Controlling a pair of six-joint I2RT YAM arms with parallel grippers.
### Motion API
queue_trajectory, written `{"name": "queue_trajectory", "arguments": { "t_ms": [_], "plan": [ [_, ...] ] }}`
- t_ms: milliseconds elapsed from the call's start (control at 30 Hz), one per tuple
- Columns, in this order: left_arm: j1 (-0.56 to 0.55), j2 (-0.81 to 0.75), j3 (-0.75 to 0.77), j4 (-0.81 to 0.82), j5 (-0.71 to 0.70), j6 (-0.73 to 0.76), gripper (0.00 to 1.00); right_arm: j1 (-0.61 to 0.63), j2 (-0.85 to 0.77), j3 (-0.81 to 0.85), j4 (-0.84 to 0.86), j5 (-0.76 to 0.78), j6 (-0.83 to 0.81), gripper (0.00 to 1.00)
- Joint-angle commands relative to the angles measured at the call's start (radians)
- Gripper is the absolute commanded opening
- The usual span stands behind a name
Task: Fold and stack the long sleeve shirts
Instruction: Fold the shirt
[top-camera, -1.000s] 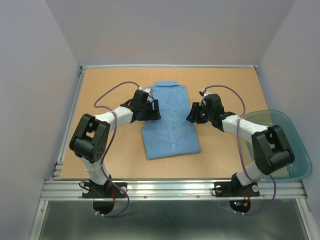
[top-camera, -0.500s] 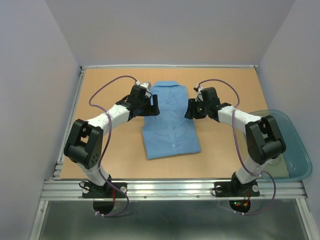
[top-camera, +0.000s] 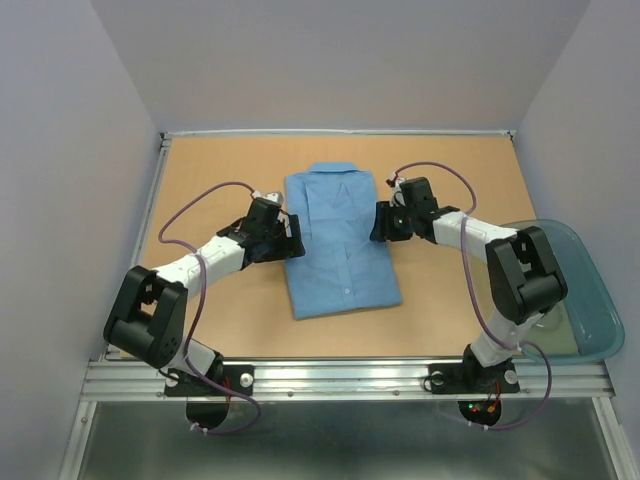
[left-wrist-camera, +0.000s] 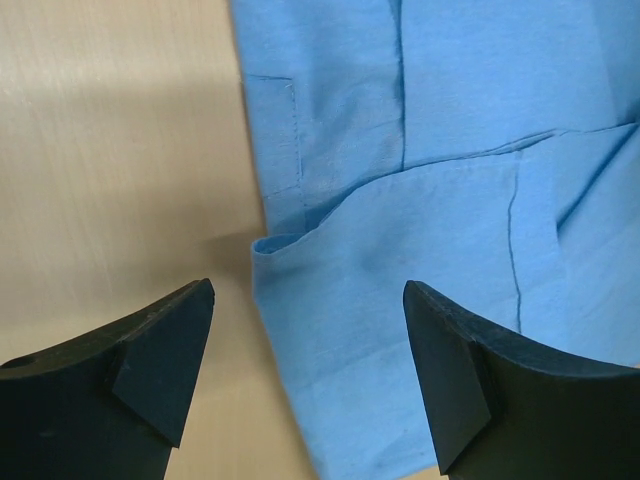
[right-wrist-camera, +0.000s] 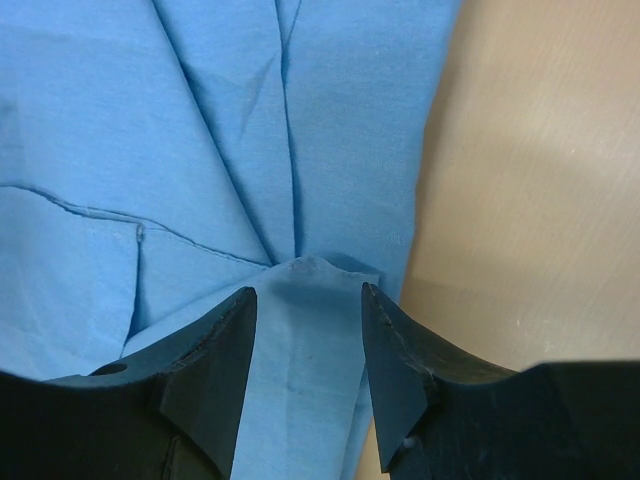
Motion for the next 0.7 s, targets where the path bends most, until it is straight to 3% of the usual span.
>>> {"name": "queue_trajectory", "arguments": {
  "t_ms": [0,433,567,633,667],
  "plan": [
    [0.002,0.036,-0.019,0.052,-0.028,-0.016,0.87,-0.008,0.034,0.007,0.009,0.011,-0.026,0.52],
    [-0.004,0.117,-0.014,0.084,-0.005,-0.010,0.71,-0.008,0.060,0.004,0.020,-0.006,-0.064,0.44],
    [-0.006,0.121,-0.014,0.090,-0.007,-0.011,0.65,-0.010,0.038,0.006,0.020,-0.009,-0.072,0.33],
    [-0.007,0.121,-0.011,0.088,-0.002,-0.007,0.54,-0.008,0.022,0.009,0.020,-0.009,-0.077,0.24],
    [-0.009,0.119,-0.008,0.088,0.002,-0.002,0.42,-0.008,0.015,0.010,0.020,-0.009,-0.078,0.14]
  ]
}}
